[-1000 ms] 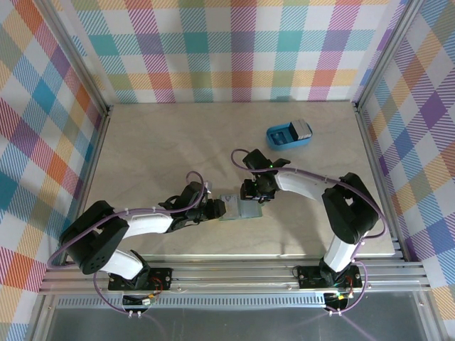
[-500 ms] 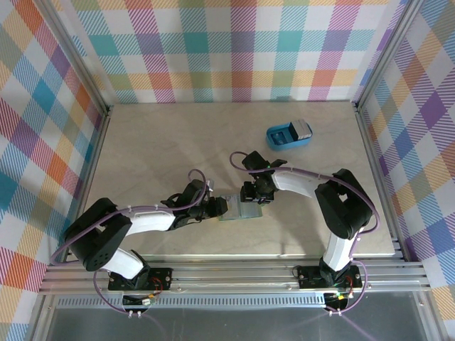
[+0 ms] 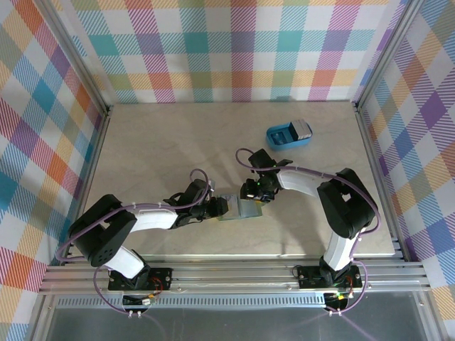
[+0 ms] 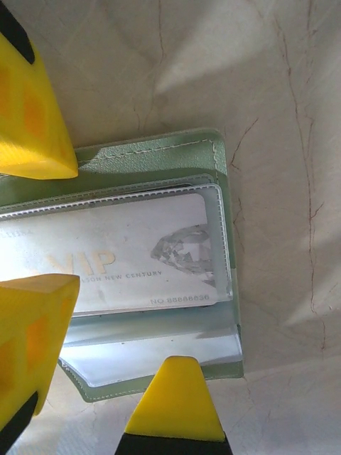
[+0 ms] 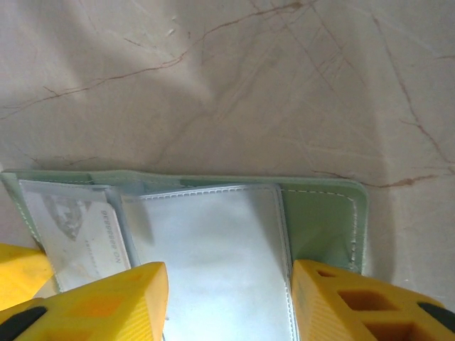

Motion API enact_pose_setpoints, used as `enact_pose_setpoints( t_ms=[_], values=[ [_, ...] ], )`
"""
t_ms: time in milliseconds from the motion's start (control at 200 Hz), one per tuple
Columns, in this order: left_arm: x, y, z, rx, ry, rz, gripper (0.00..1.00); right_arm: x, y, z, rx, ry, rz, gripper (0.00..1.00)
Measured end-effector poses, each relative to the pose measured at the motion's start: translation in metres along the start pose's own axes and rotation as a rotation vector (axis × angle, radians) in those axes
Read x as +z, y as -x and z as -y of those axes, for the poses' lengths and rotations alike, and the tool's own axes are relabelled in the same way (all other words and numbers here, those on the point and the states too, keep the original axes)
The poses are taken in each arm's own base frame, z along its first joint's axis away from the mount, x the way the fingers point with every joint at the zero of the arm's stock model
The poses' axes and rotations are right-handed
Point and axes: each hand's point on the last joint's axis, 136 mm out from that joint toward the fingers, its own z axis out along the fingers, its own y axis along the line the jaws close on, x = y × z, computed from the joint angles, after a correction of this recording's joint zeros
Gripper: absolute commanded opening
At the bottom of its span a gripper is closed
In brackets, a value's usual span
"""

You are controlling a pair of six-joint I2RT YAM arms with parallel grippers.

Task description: Put the credit cards into the card holder

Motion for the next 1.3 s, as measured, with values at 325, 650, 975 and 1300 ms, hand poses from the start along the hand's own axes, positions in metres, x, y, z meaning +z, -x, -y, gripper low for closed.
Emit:
enact_pose_setpoints(
  t_ms=[325, 650, 975, 1300],
  values=[
    [0.001, 0.001, 0.001, 0.0, -0.002, 0.002, 0.4, -0.011, 0.0, -0.005, -0.009, 0.017, 0.018, 0.49],
    [0.003, 0.002, 0.003, 0.002, -0.009, 0.007, 0.4, -0.016, -0.003, -0.005, -0.011, 0.021, 0.022, 0.48],
    [0.002, 0.003, 0.003, 0.002, -0.009, 0.009, 0.4, -0.032, -0.011, -0.022, -0.027, 0.117, 0.012, 0.46],
    [-0.014, 0.01, 0.009, 0.019, -0.011, 0.04, 0.4, -0.035, -0.015, -0.04, -0.044, 0.215, -0.015, 0.44]
  ],
)
